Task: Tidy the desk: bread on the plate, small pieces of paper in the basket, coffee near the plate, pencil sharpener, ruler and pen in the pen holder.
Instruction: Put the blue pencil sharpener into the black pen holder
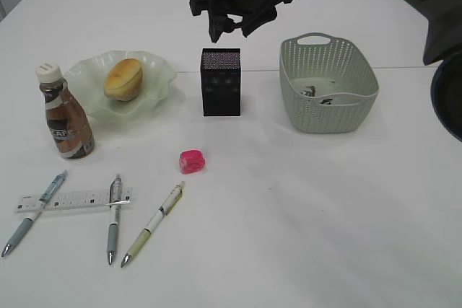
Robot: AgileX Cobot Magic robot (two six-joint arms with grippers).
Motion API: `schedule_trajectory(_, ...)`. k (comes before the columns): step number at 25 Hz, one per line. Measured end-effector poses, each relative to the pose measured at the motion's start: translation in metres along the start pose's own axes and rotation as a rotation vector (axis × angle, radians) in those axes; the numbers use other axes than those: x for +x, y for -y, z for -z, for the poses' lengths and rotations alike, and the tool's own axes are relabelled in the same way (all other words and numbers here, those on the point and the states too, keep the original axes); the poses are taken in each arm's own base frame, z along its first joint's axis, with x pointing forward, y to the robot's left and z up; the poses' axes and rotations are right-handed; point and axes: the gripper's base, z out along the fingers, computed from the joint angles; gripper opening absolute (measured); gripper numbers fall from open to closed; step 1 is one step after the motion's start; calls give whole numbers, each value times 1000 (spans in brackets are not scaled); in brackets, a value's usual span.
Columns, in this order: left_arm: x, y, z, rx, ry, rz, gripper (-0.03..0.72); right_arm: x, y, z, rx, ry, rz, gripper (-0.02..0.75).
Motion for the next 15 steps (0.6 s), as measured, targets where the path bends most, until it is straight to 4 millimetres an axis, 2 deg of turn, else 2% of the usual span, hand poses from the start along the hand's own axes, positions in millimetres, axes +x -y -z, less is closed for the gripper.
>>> schedule_trajectory(4, 0, 0, 0, 0, 0, 0, 343, 2, -8, 3, -92, -36, -38, 471)
schedule_trajectory(9, 0, 0, 0, 0, 0, 0, 343, 4, -29, 6, -267, -64, -132, 472)
schedule_trajectory(12, 0, 0, 0, 0, 0, 0, 343, 6, -41, 7, -285, -74, -135, 481)
schedule_trajectory(15, 0, 0, 0, 0, 0, 0, 343, 9, -60, 8, -301, -86, -136, 519)
